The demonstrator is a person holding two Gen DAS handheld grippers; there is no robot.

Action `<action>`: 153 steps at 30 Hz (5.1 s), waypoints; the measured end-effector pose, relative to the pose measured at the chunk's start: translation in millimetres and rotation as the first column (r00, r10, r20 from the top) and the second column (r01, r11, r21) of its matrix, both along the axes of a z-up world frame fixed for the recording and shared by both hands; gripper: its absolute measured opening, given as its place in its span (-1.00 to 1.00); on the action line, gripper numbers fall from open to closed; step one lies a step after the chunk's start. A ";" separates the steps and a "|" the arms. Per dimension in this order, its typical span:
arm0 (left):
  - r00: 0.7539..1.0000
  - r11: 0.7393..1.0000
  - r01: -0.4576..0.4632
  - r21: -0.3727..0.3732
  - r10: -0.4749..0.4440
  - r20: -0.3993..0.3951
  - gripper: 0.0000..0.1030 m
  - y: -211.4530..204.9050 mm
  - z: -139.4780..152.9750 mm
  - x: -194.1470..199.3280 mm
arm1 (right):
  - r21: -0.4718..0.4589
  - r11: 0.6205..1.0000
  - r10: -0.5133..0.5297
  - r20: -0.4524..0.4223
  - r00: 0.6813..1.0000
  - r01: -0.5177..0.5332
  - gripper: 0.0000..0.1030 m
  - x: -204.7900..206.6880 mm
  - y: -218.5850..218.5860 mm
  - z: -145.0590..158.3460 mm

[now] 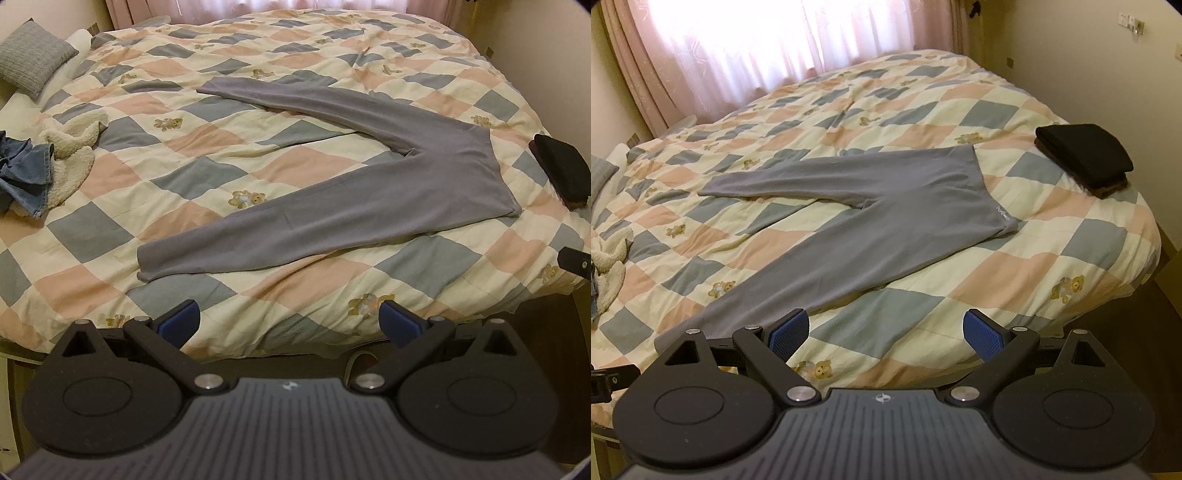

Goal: Fold clothes

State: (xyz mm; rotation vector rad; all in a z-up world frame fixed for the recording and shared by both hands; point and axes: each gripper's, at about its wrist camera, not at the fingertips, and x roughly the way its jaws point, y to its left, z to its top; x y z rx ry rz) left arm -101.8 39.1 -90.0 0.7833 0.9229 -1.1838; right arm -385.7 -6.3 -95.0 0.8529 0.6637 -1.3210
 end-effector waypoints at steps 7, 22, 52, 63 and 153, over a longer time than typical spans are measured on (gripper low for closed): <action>0.997 0.997 0.032 -0.072 -0.037 -0.073 0.98 -27.5 -12.8 26.1 | 0.019 1.000 0.003 -0.004 1.000 -0.003 0.80 -4.5 -21.8 -14.6; 0.931 0.920 0.364 -0.144 -0.363 0.035 0.35 -313.8 -88.0 114.7 | 0.004 0.974 0.224 0.036 0.974 -0.225 0.54 -35.8 -282.4 -105.4; 0.396 0.379 0.882 0.280 -0.918 -0.007 0.00 -687.8 -336.3 227.1 | 0.111 0.696 0.695 0.146 0.704 -0.709 0.32 33.6 -635.1 -265.3; 0.306 0.350 0.905 0.243 -0.931 0.201 -0.94 -638.0 -328.7 236.2 | 0.183 0.612 0.752 0.167 0.638 -0.769 0.25 53.8 -643.9 -290.7; 0.587 0.515 -0.809 -0.285 0.671 -0.454 -1.00 -4.0 -256.8 238.7 | 0.160 0.896 -0.441 0.435 0.785 0.414 -0.96 -231.7 -311.0 -246.6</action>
